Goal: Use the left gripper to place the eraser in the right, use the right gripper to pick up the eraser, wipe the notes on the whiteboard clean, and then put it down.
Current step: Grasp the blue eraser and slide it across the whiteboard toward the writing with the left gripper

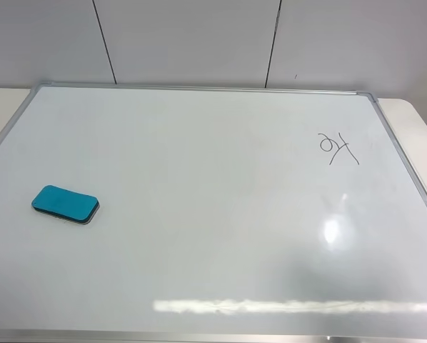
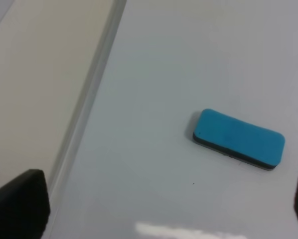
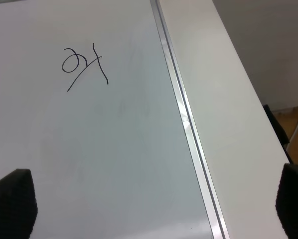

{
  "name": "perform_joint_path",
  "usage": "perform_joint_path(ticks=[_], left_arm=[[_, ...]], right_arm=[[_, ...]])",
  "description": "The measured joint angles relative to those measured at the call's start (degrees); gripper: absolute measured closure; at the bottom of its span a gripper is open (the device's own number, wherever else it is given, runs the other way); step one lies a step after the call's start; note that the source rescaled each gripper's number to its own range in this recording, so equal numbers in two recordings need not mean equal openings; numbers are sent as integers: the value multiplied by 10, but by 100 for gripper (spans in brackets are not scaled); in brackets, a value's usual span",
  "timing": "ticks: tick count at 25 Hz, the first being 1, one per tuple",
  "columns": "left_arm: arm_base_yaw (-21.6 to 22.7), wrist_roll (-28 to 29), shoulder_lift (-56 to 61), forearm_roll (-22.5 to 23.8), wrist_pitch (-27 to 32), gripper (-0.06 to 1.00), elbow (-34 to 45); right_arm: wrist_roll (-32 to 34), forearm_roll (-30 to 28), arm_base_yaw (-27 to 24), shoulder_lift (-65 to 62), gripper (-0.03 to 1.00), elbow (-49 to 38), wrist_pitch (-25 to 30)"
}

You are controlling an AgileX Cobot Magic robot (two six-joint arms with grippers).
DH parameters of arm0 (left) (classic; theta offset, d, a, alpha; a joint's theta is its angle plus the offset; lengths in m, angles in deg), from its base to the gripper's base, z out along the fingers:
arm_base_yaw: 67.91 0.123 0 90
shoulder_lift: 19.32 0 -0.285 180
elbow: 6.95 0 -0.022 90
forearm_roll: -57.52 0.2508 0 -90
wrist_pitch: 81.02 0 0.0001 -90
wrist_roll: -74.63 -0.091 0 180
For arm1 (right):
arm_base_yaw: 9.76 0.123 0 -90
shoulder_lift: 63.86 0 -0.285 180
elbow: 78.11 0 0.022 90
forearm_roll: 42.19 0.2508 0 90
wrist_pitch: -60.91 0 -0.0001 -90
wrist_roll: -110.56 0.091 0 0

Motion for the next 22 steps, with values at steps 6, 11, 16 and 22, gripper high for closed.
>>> perform_joint_path(ticks=[6,11,16,22], left_arm=[[0,-1,0,0,0,-6,0],[0,0,0,0,0,-6,0],[0,0,0,0,0,-6,0],[0,0,0,0,0,-6,0]], right_arm=[[0,0,0,0,5,0,0],[0,0,0,0,5,0,0],[0,0,0,0,5,0,0],[0,0,0,0,5,0,0]])
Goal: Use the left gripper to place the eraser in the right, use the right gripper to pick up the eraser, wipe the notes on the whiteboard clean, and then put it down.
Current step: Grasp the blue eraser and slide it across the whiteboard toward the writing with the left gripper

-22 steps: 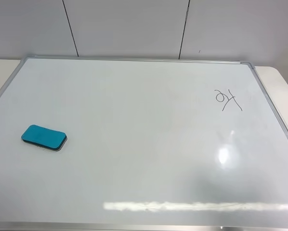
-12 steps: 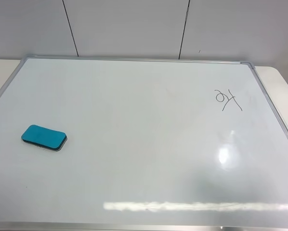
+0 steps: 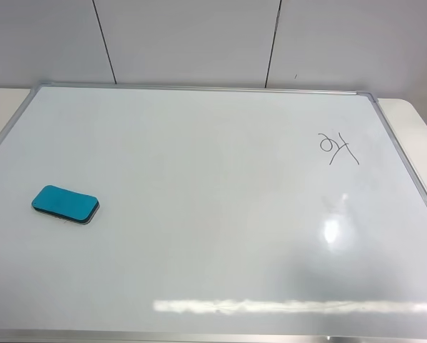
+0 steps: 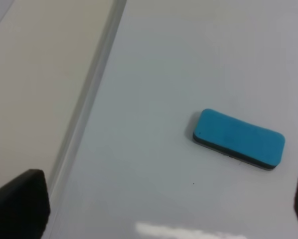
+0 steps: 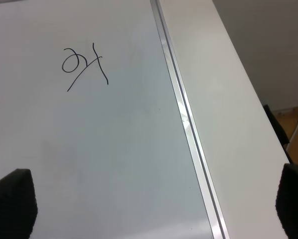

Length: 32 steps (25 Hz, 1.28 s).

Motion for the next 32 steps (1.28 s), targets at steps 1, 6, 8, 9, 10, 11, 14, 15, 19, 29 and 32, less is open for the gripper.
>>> perform_joint_path(ticks=[1,6,8,9,10,11,14,15,19,29,32], left_arm=[[0,0,0,0,0,-6,0],[0,0,0,0,0,-6,0],[0,0,0,0,0,-6,0],[0,0,0,0,0,-6,0],[0,0,0,0,0,-6,0],[0,0,0,0,0,-6,0],[0,-1,0,0,0,-6,0],[0,-1,0,0,0,-6,0],[0,-2,0,-9,0,-6,0],[0,-4,-106,-22,0,-6,0],[0,-41,-204,-38,-7,-6,-2]], right_arm=[[0,0,0,0,5,0,0],[0,0,0,0,5,0,0],[0,0,0,0,5,0,0],[0,0,0,0,5,0,0],[0,0,0,0,5,0,0],[0,0,0,0,5,0,0],[0,0,0,0,5,0,0],[0,0,0,0,5,0,0],[0,0,0,0,5,0,0],[0,0,0,0,5,0,0],[0,0,0,0,5,0,0]])
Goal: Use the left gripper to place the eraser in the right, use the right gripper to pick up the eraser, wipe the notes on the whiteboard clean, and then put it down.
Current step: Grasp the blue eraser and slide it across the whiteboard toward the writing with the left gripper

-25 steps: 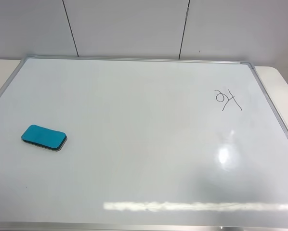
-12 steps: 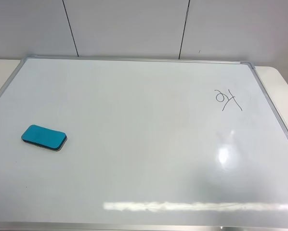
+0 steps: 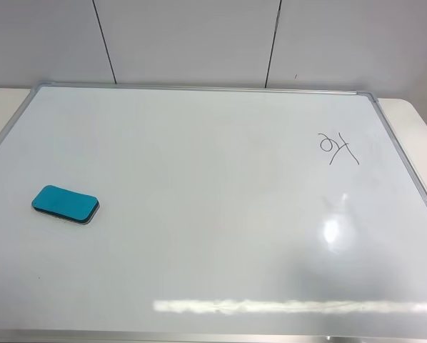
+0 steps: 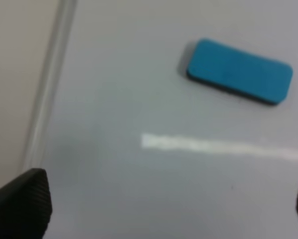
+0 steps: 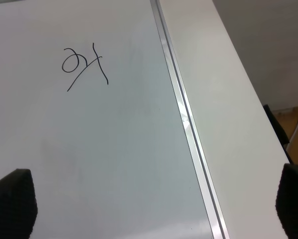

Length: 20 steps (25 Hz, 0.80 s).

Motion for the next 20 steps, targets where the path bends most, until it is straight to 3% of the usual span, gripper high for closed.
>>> perform_joint_path(ticks=[4,7,10,15,17,20], left_arm=[[0,-47,-88,-27,-47,-4,-16],[0,-64,-142,-53,-98,5,-34],[0,-88,-192,-84,-140,27,-45],[0,-119,-259,-139,-175,83,-46],[0,-135,-281,-150,-185,91,-46],[0,-161,-317,-161,-196,93,-46]], right_arm=[[0,0,0,0,5,0,0],[0,0,0,0,5,0,0],[0,0,0,0,5,0,0],[0,0,0,0,5,0,0],[0,0,0,0,5,0,0],[0,0,0,0,5,0,0]])
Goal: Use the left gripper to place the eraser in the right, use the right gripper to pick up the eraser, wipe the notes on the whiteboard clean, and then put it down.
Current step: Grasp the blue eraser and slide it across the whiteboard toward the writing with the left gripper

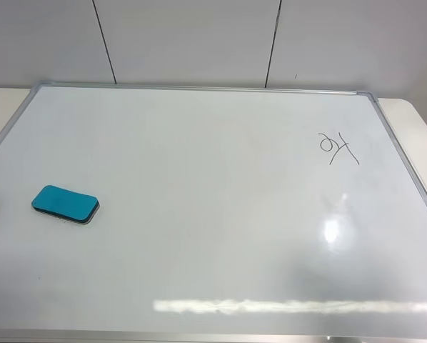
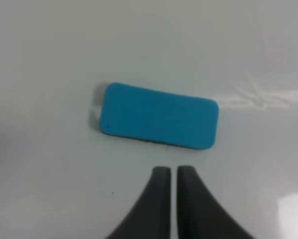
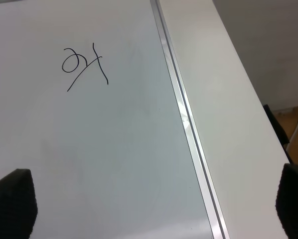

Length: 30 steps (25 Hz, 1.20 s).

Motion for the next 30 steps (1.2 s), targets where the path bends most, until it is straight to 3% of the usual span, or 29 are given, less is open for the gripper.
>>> perform_joint_path(ticks=[17,23,30], left_arm=[[-4,-89,-260,-3,-130,94,0],[-36,-96,-328,12,-193,94,-1],[-40,-96,-406,15,-228,94,-1]], right_arm=[[0,0,0,0,5,0,0],[0,0,0,0,5,0,0],[0,0,0,0,5,0,0]])
